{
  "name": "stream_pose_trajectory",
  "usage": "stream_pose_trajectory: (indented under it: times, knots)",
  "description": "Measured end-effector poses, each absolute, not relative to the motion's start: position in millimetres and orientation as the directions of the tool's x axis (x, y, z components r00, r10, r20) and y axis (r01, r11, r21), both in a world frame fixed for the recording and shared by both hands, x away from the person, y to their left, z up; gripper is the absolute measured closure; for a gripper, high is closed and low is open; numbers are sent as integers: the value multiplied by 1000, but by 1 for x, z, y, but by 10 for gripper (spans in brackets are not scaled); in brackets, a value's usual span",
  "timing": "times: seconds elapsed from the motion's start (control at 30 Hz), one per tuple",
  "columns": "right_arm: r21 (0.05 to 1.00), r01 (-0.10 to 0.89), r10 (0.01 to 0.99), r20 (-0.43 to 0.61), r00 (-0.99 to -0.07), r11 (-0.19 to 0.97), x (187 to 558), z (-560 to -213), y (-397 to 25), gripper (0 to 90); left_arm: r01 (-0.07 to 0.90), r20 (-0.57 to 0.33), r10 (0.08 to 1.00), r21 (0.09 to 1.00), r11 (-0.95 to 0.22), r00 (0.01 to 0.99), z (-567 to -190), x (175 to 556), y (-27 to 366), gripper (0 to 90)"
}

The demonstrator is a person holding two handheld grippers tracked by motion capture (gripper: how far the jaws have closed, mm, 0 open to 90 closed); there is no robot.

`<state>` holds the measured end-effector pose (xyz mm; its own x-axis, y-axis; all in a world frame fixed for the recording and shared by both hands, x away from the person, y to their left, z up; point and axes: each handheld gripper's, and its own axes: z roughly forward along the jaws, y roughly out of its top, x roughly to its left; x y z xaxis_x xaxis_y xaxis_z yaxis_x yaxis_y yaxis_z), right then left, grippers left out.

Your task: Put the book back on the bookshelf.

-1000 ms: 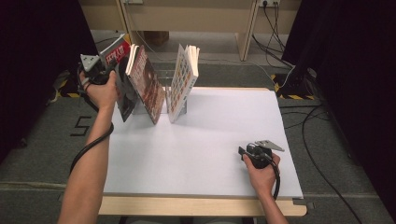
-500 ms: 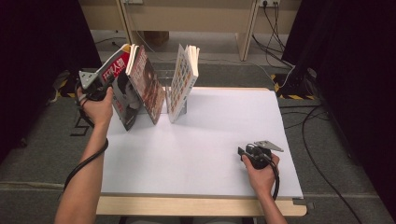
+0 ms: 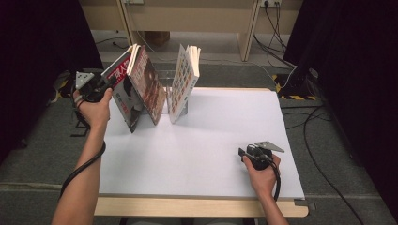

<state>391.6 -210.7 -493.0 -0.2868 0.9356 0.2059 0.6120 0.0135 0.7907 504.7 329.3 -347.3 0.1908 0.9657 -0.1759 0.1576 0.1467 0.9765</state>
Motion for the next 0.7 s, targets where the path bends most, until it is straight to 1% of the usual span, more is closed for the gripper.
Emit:
stream_pose_trajectory:
  times: [0.17, 0.23, 0.3, 0.4, 0.5, 0.57, 0.7]
  knots:
    - [790, 613, 935, 207, -288, 14, 392, -493, -211, 590, 221, -196, 959, 964, 150, 207, -344, 517, 328, 741]
    - [790, 613, 935, 207, -288, 14, 392, -493, -211, 589, 227, -196, 958, 963, 147, 210, -344, 519, 328, 737]
    - [789, 614, 935, 212, -285, 8, 392, -493, -211, 589, 241, -204, 957, 958, 152, 208, -342, 523, 327, 715]
    - [788, 615, 935, 214, -283, 6, 392, -493, -212, 590, 248, -209, 957, 956, 157, 201, -341, 527, 327, 713]
    - [789, 615, 935, 213, -284, 7, 392, -493, -212, 589, 258, -217, 956, 952, 162, 199, -339, 530, 328, 725]
    - [792, 610, 935, 206, -290, 15, 392, -493, -212, 589, 264, -217, 956, 951, 162, 195, -339, 532, 329, 770]
    - [788, 616, 934, 214, -285, 7, 392, -493, -212, 590, 270, -231, 952, 947, 173, 201, -339, 534, 330, 785]
